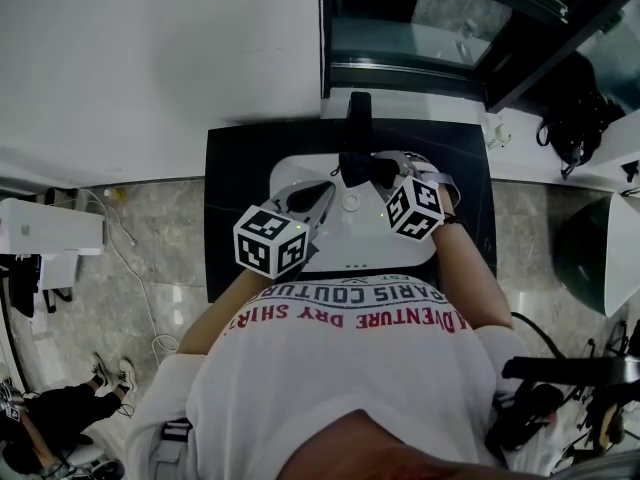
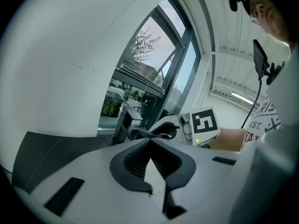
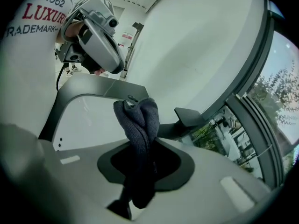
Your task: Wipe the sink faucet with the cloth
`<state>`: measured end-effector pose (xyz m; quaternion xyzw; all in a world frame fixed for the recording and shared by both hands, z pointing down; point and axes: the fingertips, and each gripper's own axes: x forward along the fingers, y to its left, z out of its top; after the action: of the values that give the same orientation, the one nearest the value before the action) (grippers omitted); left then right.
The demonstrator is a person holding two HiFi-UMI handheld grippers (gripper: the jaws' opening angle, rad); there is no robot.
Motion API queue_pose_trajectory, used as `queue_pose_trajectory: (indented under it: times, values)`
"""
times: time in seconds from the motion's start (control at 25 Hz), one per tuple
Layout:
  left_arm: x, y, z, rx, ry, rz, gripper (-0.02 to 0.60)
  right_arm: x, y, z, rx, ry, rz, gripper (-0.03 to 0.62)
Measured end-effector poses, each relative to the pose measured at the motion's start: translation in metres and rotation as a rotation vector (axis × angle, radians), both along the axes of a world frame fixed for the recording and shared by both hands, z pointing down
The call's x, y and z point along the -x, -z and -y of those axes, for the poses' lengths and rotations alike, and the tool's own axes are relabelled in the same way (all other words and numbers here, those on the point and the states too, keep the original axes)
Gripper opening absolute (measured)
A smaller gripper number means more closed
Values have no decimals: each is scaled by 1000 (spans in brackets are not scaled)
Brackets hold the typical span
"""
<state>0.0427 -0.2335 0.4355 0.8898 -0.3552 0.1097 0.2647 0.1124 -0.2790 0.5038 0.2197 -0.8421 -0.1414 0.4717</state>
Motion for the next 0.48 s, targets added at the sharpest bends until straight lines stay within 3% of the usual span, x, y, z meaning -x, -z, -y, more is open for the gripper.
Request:
queue_pose_trajectory:
  times: [0.48]
  values:
    - [14, 0, 0, 2, 25, 13, 0, -3, 7, 53, -31, -40, 6, 78]
